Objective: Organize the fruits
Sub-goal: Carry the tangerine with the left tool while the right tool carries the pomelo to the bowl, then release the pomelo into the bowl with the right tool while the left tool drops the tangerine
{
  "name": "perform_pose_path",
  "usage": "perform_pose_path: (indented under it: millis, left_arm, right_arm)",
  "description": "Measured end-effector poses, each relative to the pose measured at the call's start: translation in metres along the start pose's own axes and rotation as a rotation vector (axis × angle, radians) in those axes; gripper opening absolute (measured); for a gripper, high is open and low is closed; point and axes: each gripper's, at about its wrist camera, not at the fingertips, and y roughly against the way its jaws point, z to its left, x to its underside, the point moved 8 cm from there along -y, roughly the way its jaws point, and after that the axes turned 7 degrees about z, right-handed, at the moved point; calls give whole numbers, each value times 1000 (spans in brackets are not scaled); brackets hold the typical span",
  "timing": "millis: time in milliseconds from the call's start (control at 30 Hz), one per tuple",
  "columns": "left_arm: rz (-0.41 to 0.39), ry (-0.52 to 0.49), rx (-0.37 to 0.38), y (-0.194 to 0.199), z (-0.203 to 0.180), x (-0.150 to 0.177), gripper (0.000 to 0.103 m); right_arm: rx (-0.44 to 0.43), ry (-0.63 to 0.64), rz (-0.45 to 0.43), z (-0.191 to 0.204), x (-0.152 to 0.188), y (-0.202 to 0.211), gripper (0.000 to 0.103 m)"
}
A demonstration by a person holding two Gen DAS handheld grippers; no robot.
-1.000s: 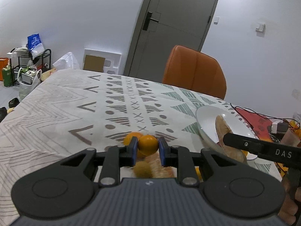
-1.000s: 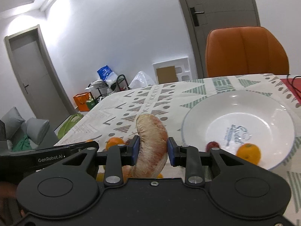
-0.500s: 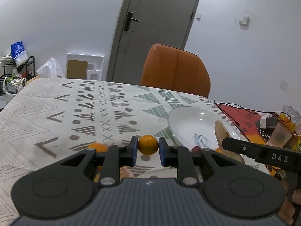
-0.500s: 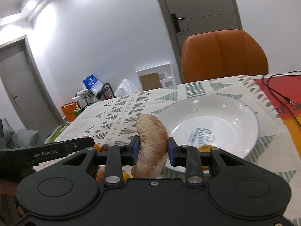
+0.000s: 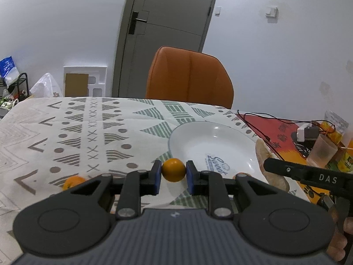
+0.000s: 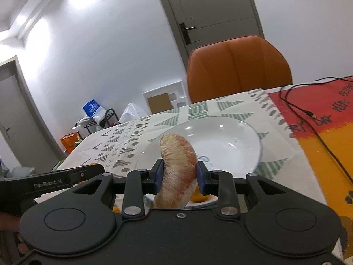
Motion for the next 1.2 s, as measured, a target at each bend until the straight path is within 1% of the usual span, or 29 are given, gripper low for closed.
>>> perform_pose_path:
  millis: [467, 667, 733, 800, 1000, 1200]
  left_arm:
    - [36, -52, 13, -27, -29, -3, 22]
    - [50, -71, 29, -37, -43, -3, 22]
    - [55, -76, 35, -40, -47, -2, 22]
    - [62, -82, 42, -43, -50, -2, 22]
    - [89, -95, 69, -50, -62, 2, 22]
    - [85, -95, 65, -46, -64, 1, 25]
  right_arm:
    - [20, -68, 7, -38, 4, -7, 29]
    - [25, -52, 9, -38, -2, -11, 31]
    - [16, -54, 5, -39, -4, -11, 35]
    - [23, -53, -8, -40, -5, -7, 36]
    - [34, -71, -11, -47, -1, 2, 36]
    - [30, -77, -2, -46, 7, 5, 36]
